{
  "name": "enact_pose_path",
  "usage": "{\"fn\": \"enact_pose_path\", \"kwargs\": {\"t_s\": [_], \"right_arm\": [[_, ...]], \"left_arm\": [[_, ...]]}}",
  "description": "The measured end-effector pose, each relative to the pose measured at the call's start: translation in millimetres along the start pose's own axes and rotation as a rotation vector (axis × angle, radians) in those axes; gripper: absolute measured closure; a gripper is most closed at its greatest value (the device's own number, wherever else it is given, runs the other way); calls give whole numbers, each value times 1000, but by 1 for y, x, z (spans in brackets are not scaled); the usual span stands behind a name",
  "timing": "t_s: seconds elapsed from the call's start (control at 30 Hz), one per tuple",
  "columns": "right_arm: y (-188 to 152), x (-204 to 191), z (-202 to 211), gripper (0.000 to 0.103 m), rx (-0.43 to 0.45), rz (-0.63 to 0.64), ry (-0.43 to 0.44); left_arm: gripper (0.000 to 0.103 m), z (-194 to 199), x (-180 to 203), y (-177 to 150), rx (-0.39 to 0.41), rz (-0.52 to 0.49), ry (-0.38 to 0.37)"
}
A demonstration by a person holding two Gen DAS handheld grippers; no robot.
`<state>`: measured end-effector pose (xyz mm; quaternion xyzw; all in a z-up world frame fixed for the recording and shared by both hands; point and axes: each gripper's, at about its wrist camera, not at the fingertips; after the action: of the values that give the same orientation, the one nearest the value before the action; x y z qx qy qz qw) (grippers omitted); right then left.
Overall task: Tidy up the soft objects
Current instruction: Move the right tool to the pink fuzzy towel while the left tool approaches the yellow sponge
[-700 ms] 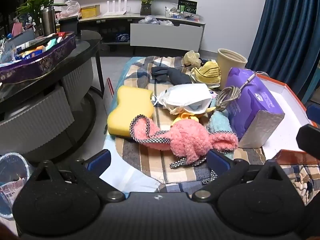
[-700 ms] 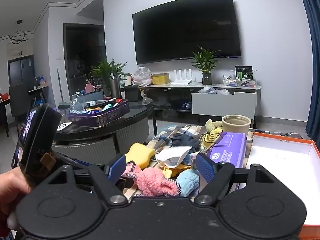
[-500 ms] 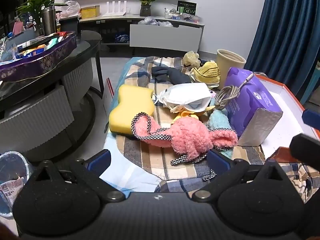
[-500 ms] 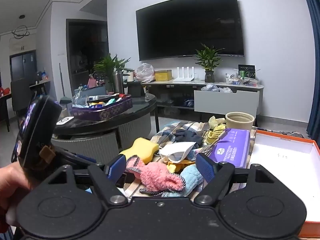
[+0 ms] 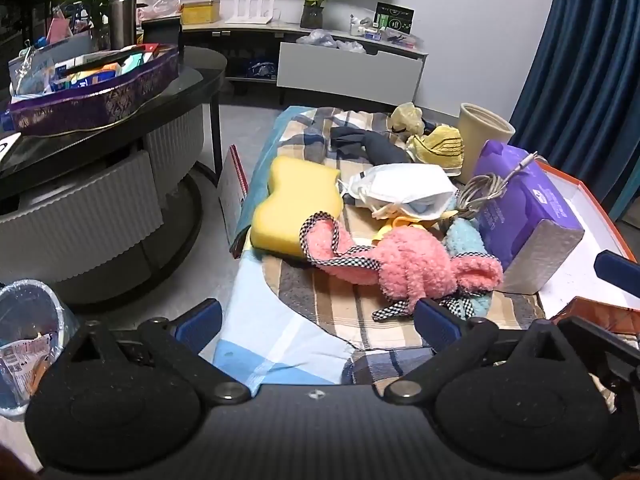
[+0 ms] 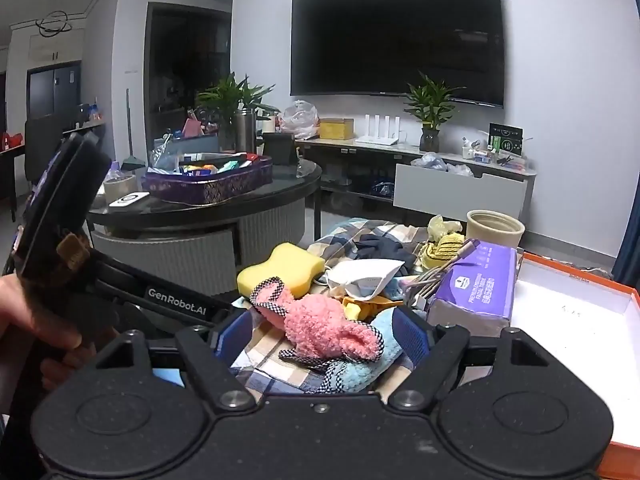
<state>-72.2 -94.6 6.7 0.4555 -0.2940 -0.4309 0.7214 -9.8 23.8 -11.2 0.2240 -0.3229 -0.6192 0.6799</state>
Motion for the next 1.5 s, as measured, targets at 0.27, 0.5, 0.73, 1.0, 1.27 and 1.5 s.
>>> {"fn": "enact_pose_path", "kwargs": {"t_s": [0.27,0.5,0.73,1.0,1.27,1.5], "right_arm": [[4,-4,-21,12,-26,26,24],[9,-11,-39,12,-41,44,43],[14,-11,-51,12,-63,54,56],[15,-16,-62,12,-101,81,71],[16,-18,-72,12,-131,93,83],[16,-17,-83,12,-159,94,86]], "left_arm": [[0,-5,-8,5,2,18,-3],[0,-11,-19,17,4,39,11],[0,-17,-27,25,-7,44,21],[0,-23,-36,30,-23,49,38],[0,-30,-39,34,-36,50,46],[0,-36,-41,37,-47,53,47]]}}
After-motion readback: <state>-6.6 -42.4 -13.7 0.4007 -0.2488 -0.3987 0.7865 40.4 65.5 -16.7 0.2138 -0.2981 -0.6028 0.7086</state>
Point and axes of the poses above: each gripper's, at about its wrist camera, not at the fingertips, and z roughly against the way its jaws point, x to its right, y to its top, and after that the axes turned 5 degrees about -y, right-handed
